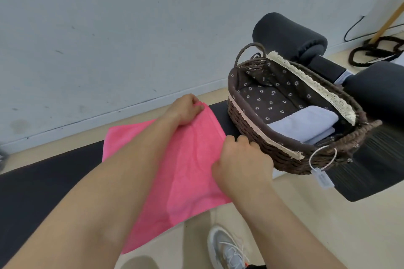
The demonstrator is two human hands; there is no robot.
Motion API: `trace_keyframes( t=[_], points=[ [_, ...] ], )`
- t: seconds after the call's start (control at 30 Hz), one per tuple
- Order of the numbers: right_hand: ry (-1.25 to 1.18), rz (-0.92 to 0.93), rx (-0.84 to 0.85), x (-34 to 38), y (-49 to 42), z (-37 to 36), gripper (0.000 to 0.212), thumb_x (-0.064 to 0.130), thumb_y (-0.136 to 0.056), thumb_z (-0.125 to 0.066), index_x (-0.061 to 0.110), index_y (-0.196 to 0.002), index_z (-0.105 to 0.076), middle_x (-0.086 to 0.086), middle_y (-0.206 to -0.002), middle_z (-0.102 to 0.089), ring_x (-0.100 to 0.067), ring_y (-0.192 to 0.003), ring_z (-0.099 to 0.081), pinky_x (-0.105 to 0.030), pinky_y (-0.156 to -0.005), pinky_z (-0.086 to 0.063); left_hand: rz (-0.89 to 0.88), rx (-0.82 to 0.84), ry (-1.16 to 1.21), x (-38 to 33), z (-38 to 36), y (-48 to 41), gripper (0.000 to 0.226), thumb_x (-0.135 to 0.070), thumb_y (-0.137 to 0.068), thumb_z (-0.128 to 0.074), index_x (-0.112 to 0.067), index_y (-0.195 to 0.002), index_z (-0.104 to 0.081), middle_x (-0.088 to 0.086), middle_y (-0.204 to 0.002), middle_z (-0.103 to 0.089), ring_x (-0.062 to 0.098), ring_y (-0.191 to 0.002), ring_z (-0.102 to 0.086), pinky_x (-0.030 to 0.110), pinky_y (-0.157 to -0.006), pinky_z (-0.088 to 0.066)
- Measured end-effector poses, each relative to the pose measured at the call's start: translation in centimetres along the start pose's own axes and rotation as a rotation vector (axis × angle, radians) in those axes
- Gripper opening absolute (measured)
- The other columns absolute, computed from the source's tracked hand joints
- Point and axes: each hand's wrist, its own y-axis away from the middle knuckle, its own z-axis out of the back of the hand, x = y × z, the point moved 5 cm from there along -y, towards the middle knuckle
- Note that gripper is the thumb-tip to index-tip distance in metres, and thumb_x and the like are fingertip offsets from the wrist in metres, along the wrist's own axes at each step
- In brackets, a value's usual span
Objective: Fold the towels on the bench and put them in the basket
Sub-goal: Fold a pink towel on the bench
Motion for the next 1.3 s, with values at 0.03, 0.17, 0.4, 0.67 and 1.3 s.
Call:
trace_keyframes(
  t=[0.03,0.17,0.4,0.67,1.3],
  points=[
    [0.005,0.001,-0.003,0.1,-0.2,-0.1,0.028,0.026,-0.090,-0.049,0.016,-0.116,-0.051,-0.005,-0.118,-0.052,-0.026,-0.110,-0.053,-0.034,-0.063,-0.034,0.002,-0.009,0.034,0.3,0.0,-0.1,0.012,-0.033,-0.095,-0.062,-0.021,-0.094,-0.061,-0.004,-0.099,-0.063,0.018,-0.097,-0.059,0.029,-0.083,-0.041],
    [-0.007,0.018,0.002,0.7,-0.7,-0.3,0.028,0.024,-0.091,-0.046,0.015,-0.117,-0.051,-0.006,-0.118,-0.051,-0.028,-0.112,-0.051,-0.035,-0.065,-0.034,-0.039,-0.128,0.136,0.3,1.1,1.0,0.007,-0.026,-0.086,-0.073,-0.021,-0.090,-0.070,-0.006,-0.092,-0.068,0.014,-0.093,-0.061,0.026,-0.080,-0.043],
    [-0.309,0.128,-0.001,1.5,-1.6,0.4,0.035,0.023,-0.092,-0.049,0.018,-0.127,-0.051,-0.006,-0.124,-0.050,-0.030,-0.115,-0.051,-0.042,-0.085,-0.047,-0.225,-0.128,0.234,-1.4,4.7,9.7,0.012,-0.016,-0.089,-0.071,-0.028,-0.086,-0.072,-0.019,-0.076,-0.067,-0.008,-0.065,-0.058,0.015,-0.066,-0.043],
    [-0.839,0.384,0.132,5.7,0.8,2.3,0.015,0.027,-0.091,-0.064,0.030,-0.104,-0.071,0.017,-0.090,-0.073,0.002,-0.088,-0.065,-0.024,-0.080,-0.049,-0.184,-0.222,0.483,-0.1,8.0,22.4,0.008,-0.009,-0.085,-0.075,-0.016,-0.088,-0.074,-0.009,-0.081,-0.072,0.004,-0.075,-0.062,0.018,-0.070,-0.046],
    [-1.011,0.499,0.269,7.6,2.7,3.1,0.005,0.015,-0.088,-0.073,0.020,-0.087,-0.074,-0.003,-0.076,-0.075,-0.018,-0.080,-0.072,-0.047,-0.086,-0.055,-0.154,-0.282,0.721,1.7,9.6,25.4,0.009,-0.008,-0.078,-0.081,-0.014,-0.083,-0.077,-0.003,-0.081,-0.074,0.009,-0.072,-0.057,0.013,-0.067,-0.044]
  ],
)
